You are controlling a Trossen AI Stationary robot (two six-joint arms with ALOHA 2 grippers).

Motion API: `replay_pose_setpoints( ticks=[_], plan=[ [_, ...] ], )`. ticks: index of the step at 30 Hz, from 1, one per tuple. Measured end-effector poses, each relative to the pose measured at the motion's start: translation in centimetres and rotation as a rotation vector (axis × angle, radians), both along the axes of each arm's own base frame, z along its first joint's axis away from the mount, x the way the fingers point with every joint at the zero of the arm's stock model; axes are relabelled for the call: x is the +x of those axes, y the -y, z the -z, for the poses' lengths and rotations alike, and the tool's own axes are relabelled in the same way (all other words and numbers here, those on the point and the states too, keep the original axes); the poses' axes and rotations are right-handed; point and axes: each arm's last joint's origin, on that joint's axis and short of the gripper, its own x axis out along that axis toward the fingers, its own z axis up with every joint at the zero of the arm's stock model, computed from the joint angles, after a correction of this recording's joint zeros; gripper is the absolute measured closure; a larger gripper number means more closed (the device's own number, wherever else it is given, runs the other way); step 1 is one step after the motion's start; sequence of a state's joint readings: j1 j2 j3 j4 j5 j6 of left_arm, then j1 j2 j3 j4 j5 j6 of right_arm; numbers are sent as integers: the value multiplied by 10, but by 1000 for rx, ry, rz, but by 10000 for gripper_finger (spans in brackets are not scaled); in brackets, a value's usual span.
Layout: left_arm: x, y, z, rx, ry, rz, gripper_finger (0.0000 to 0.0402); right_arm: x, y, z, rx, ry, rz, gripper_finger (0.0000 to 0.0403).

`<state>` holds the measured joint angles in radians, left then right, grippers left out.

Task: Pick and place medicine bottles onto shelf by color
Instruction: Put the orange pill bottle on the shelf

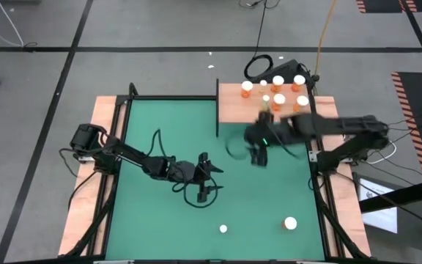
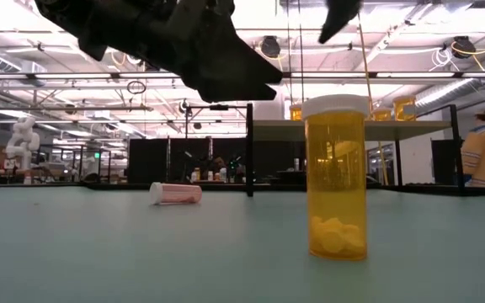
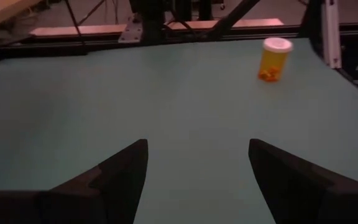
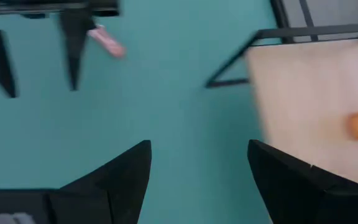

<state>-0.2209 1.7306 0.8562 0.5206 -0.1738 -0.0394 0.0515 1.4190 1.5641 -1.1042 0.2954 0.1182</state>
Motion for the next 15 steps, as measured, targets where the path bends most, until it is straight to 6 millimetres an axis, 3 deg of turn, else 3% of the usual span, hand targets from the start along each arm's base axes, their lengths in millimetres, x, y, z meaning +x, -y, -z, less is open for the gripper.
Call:
replay_pose_setpoints(
  ticks=[6,11,15],
  plan=[
    [-4,12,2,-21,-22,26,124,-33,-57,51,50,183,-27,140],
    [-5,17,0,-84,-25,17,123,-50,-83,89,125,181,-28,140],
    [-6,20,1,-143,-32,2,123,-59,-101,106,169,141,-24,140]
  ],
)
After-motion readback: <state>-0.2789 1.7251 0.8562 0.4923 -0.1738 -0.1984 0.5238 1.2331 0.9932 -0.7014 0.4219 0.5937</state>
